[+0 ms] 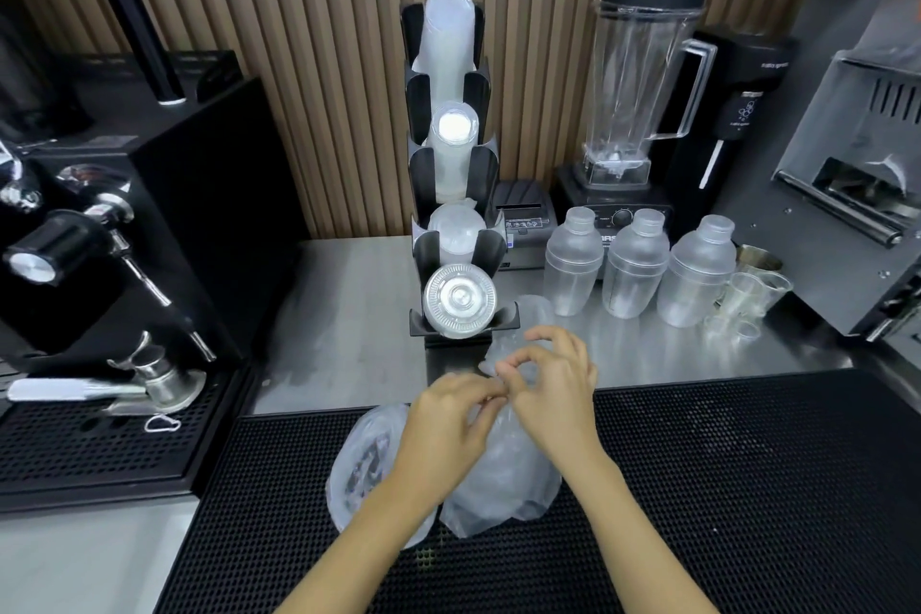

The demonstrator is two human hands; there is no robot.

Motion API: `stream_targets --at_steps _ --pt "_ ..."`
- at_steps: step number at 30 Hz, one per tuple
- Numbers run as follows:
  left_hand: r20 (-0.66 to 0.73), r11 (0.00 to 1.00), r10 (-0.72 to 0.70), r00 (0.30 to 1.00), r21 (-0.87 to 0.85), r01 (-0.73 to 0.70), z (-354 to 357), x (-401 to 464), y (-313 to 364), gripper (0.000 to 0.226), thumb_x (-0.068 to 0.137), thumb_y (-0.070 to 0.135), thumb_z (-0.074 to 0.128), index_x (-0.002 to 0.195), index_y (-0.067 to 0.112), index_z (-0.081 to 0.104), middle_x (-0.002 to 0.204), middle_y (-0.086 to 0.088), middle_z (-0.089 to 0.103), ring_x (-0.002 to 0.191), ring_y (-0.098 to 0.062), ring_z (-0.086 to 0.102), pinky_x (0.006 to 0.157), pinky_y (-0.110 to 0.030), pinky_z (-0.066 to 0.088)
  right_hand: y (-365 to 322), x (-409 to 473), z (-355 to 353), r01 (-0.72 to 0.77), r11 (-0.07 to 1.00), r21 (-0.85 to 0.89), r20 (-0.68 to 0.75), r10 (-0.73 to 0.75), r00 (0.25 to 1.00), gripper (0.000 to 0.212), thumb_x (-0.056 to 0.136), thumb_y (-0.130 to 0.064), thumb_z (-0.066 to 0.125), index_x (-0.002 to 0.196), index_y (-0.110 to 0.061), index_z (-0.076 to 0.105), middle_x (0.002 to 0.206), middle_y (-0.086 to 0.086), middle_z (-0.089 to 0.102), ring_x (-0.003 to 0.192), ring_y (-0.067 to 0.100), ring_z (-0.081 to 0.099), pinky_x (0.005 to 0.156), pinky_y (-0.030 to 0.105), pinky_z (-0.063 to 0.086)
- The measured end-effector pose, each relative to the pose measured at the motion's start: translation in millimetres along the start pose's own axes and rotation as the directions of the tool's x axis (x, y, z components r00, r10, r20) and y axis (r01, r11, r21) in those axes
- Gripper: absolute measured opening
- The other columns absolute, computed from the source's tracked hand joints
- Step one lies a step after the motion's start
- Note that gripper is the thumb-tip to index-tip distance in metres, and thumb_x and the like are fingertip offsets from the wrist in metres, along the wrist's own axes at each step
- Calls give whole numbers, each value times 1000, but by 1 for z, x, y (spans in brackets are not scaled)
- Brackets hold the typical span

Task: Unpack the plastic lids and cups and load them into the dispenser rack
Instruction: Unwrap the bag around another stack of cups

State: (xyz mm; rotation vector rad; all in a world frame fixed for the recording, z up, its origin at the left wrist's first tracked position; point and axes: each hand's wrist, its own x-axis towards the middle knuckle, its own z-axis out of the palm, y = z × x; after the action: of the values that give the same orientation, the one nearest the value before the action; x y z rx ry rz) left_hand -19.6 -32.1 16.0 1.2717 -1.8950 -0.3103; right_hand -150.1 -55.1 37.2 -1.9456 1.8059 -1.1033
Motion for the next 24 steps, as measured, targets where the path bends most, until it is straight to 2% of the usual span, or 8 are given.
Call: stream_targets --at_steps 3,6,7,10,14,17,21,24 --pt "9 996 -71 997 -55 72 0 -2 1 14 83 26 64 90 21 76 87 13 74 82 0 64 76 -10 46 -1 -6 2 28 999 38 35 -29 999 11 79 -31 68 75 -21 69 118 -7 50 119 13 36 96 27 21" --pt "44 906 -322 946 -276 321 -7 3 2 2 79 17 75 81 16 73 73 9 74 69 4 66 71 -10 48 2 -8 -2 13 988 152 50 -21 999 6 75 -29 73 72 -23 70 115 -11 49 120 13 37 102 33 27" --pt "59 866 -375 925 -332 373 -9 5 2 8 78 17 76 79 13 70 70 6 74 65 3 66 69 -10 49 2 -9 -3 14 984 180 67 -27 997 5 74 -28 74 72 -24 71 115 -13 48 120 12 37 104 36 28" --pt "71 875 -375 924 -303 378 -10 10 1 8 79 19 75 83 15 68 67 3 74 64 1 65 66 -9 49 3 -11 -6 56 976 210 111 -80 991 4 74 -29 74 77 -27 72 120 -15 47 124 11 34 108 42 28" --pt "25 878 -386 922 -299 375 -5 13 1 9 80 14 73 78 22 75 73 10 73 67 2 64 67 -10 49 8 -17 -10 111 989 98 50 -116 992 17 71 -36 75 84 -28 68 125 -12 42 129 14 31 107 36 22" --pt "31 792 -477 878 -417 445 -1 13 2 3 80 19 74 78 20 76 77 8 75 74 -4 67 70 -12 51 12 -25 -6 118 991 -62 -10 -119 993 21 67 -42 75 76 -25 66 123 -4 49 128 16 32 101 34 20" --pt "79 687 -529 845 -544 481 4 10 7 6 81 14 74 77 18 74 79 4 75 80 -9 69 69 -7 49 15 -29 -1 123 981 -151 -82 -137 987 8 69 -27 74 65 -23 67 116 0 59 122 14 32 96 37 22" --pt "80 695 -516 853 -542 471 5 5 7 5 84 13 70 83 17 72 87 5 74 90 -13 68 76 -10 49 16 -29 -5 148 979 -144 -127 -166 978 6 68 -27 69 64 -24 66 113 -2 60 120 13 32 95 37 22"
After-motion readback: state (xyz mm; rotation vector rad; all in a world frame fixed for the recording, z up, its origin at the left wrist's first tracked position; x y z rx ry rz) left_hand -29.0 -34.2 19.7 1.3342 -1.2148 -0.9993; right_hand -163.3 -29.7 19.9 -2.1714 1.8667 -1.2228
